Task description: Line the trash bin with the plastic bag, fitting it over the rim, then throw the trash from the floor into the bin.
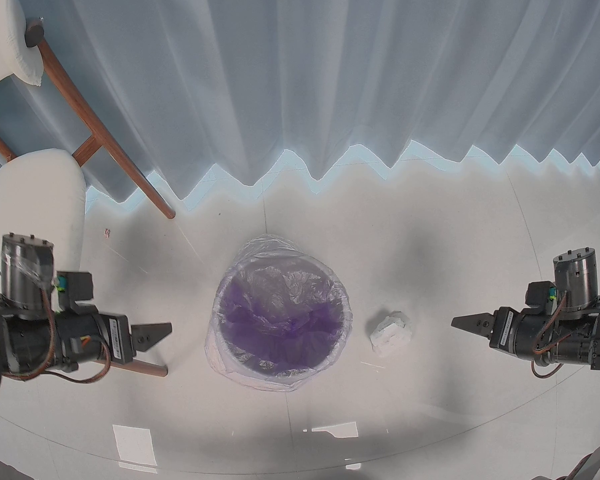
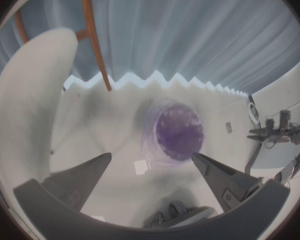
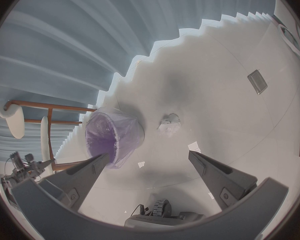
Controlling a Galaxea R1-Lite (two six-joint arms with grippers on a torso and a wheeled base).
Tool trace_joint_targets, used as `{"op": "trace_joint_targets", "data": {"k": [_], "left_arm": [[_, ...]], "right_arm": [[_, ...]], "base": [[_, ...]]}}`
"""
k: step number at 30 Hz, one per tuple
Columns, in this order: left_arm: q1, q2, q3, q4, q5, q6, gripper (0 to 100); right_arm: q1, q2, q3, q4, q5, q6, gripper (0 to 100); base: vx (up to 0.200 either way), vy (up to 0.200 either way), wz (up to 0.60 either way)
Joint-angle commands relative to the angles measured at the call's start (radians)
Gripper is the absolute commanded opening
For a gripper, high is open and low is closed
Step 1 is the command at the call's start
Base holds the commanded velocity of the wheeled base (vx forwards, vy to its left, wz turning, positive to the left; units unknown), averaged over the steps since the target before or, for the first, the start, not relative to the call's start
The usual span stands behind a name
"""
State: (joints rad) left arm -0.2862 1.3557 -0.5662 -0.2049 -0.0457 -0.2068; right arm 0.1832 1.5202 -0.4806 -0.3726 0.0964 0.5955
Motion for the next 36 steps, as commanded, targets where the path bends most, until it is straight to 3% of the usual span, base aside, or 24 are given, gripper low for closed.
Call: {"op": "trace_joint_targets", "data": {"k": [1, 3, 4, 9, 15, 22, 27, 36], "left_arm": [[-0.013, 0.227, 0.147, -0.206, -0.011, -0.057, 100], [-0.013, 0.227, 0.147, -0.206, -0.011, -0.057, 100], [-0.057, 0.332, 0.175, -0.389, 0.009, -0.152, 100], [-0.148, 0.439, 0.184, -0.538, 0.050, -0.272, 100], [-0.261, 0.483, 0.155, -0.531, 0.063, -0.448, 100], [-0.407, 0.623, 0.094, -0.530, 0.257, -0.767, 100], [-0.418, 0.744, 0.009, -0.531, 0.366, -0.899, 100], [-0.412, 0.799, -0.077, -0.530, 0.372, -0.988, 100]], "right_arm": [[0.004, -0.066, 0.054, -0.003, 0.000, -0.005, 100], [0.004, -0.066, 0.054, -0.003, 0.000, -0.005, 100], [0.004, -0.071, 0.059, -0.002, 0.000, 0.000, 100], [0.022, -0.061, 0.063, -0.003, 0.002, -0.005, 100], [0.062, -0.064, 0.050, -0.003, 0.000, -0.003, 100], [0.065, -0.069, 0.062, -0.005, -0.001, 0.001, 100], [0.065, -0.068, 0.066, -0.022, -0.004, 0.000, 100], [0.065, -0.071, 0.091, -0.026, -0.006, -0.003, 100]], "base": [[0.000, 0.000, 0.00], [0.000, 0.000, 0.00], [0.000, 0.000, 0.00], [0.000, 0.000, 0.00], [0.000, 0.000, 0.00], [0.000, 0.000, 0.00], [0.000, 0.000, 0.00], [0.000, 0.000, 0.00]]}}
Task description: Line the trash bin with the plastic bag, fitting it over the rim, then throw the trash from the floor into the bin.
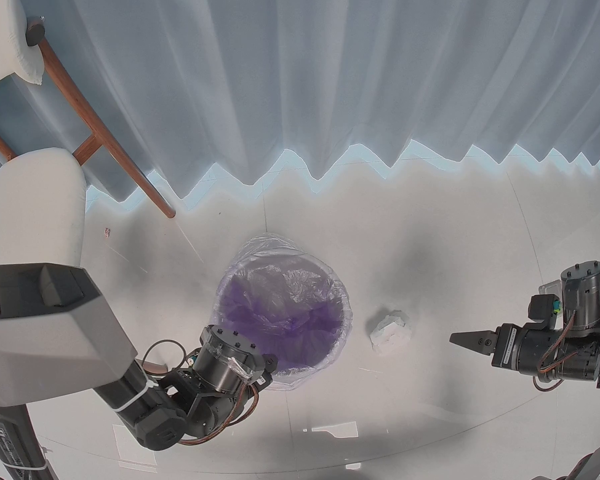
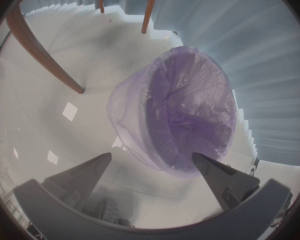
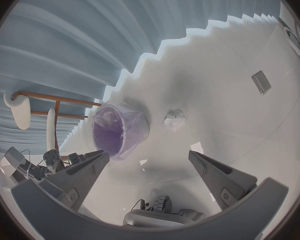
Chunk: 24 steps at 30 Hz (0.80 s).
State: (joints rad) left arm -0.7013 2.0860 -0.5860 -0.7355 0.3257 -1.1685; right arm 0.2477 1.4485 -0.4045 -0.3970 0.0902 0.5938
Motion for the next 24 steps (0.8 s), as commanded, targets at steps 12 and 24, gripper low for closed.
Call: {"op": "trace_joint_targets", "data": {"k": [12, 24], "left_arm": [[0.022, 0.157, -0.187, 0.022, 0.001, -0.137, 100], [0.028, 0.201, -0.227, 0.024, 0.003, -0.143, 0]], "right_arm": [[0.002, -0.002, 0.018, -0.008, -0.017, -0.003, 100], [0.002, -0.002, 0.024, -0.014, -0.026, -0.003, 100]], "base": [[0.000, 0.000, 0.00], [0.000, 0.000, 0.00]]}}
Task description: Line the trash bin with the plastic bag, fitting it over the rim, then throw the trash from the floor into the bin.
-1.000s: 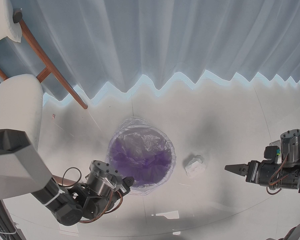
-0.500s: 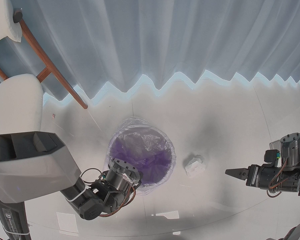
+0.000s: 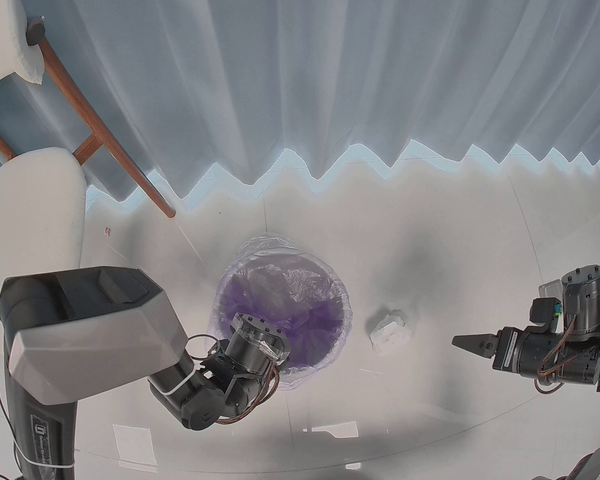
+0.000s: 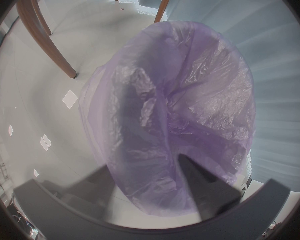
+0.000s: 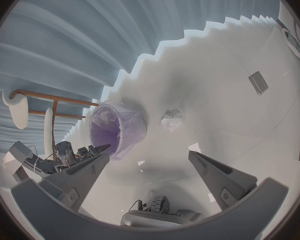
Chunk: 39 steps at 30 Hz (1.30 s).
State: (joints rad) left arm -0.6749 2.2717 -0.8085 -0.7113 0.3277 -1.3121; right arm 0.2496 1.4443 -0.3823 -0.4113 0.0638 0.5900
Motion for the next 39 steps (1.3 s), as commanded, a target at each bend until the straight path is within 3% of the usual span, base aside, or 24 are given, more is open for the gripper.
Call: {"op": "trace_joint_targets", "data": {"k": [1, 9, 13, 20, 23, 31, 39], "left_arm": [[0.001, 0.015, -0.004, 0.000, 0.001, 0.001, 0], [0.014, -0.027, -0.001, 0.052, 0.001, 0.036, 0], [0.071, -0.097, -0.011, 0.139, -0.002, 0.185, 0], [0.193, -0.144, -0.057, 0.142, -0.006, 0.545, 0], [0.213, -0.164, -0.087, 0.139, -0.018, 0.654, 0], [0.213, -0.187, -0.147, 0.136, -0.180, 0.969, 0], [0.232, -0.139, -0.189, 0.136, -0.315, 1.177, 0]], "right_arm": [[0.000, 0.002, 0.002, 0.000, 0.001, 0.001, 100], [0.000, 0.005, 0.005, 0.002, 0.001, 0.007, 100], [0.000, 0.002, 0.030, -0.001, 0.002, 0.007, 100], [0.000, 0.002, 0.040, -0.001, 0.002, 0.005, 100], [0.000, 0.002, 0.040, -0.003, 0.002, 0.002, 100], [-0.001, -0.013, 0.045, -0.001, 0.002, 0.007, 100], [-0.001, -0.024, 0.059, -0.012, 0.002, 0.008, 100]], "base": [[0.000, 0.000, 0.00], [0.000, 0.000, 0.00], [0.000, 0.000, 0.00], [0.000, 0.000, 0.00], [0.000, 0.000, 0.00], [0.000, 0.000, 0.00], [0.000, 0.000, 0.00]]}}
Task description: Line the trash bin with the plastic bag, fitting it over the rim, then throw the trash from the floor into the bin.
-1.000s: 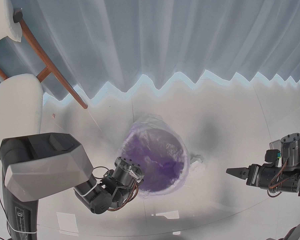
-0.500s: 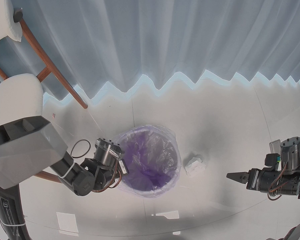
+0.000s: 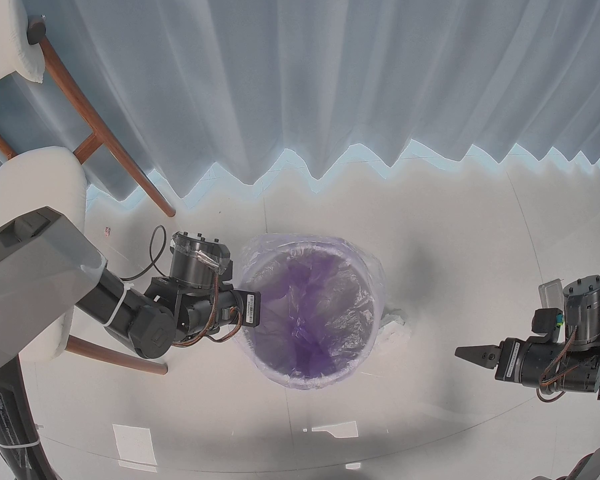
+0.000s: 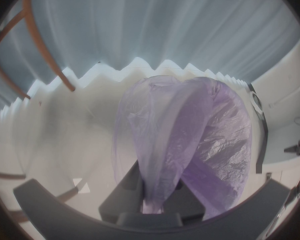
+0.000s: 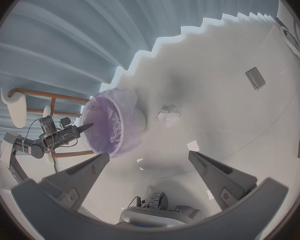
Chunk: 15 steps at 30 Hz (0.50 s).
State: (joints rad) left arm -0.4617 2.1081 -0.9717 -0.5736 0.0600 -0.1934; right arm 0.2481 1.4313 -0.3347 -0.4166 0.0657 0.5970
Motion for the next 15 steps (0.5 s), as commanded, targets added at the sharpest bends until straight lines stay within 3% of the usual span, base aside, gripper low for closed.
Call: {"op": "trace_joint_targets", "data": {"k": [1, 10, 11, 15], "left_arm": [[0.023, 0.032, -0.025, -0.002, -0.055, 0.071, 0], [0.058, 0.079, -0.058, 0.003, -0.055, 0.086, 0], [0.060, 0.081, -0.058, 0.000, -0.054, 0.084, 100], [0.064, 0.098, -0.058, -0.029, -0.045, 0.078, 100]], "right_arm": [[0.000, -0.012, 0.016, -0.011, 0.000, 0.001, 100], [0.000, -0.025, 0.042, -0.025, 0.000, 0.001, 100], [0.000, -0.025, 0.043, -0.024, 0.000, 0.001, 100], [0.000, -0.025, 0.042, -0.024, 0.000, 0.001, 100]], "base": [[0.000, 0.000, 0.00], [0.000, 0.000, 0.00], [0.000, 0.000, 0.00], [0.000, 0.000, 0.00]]}}
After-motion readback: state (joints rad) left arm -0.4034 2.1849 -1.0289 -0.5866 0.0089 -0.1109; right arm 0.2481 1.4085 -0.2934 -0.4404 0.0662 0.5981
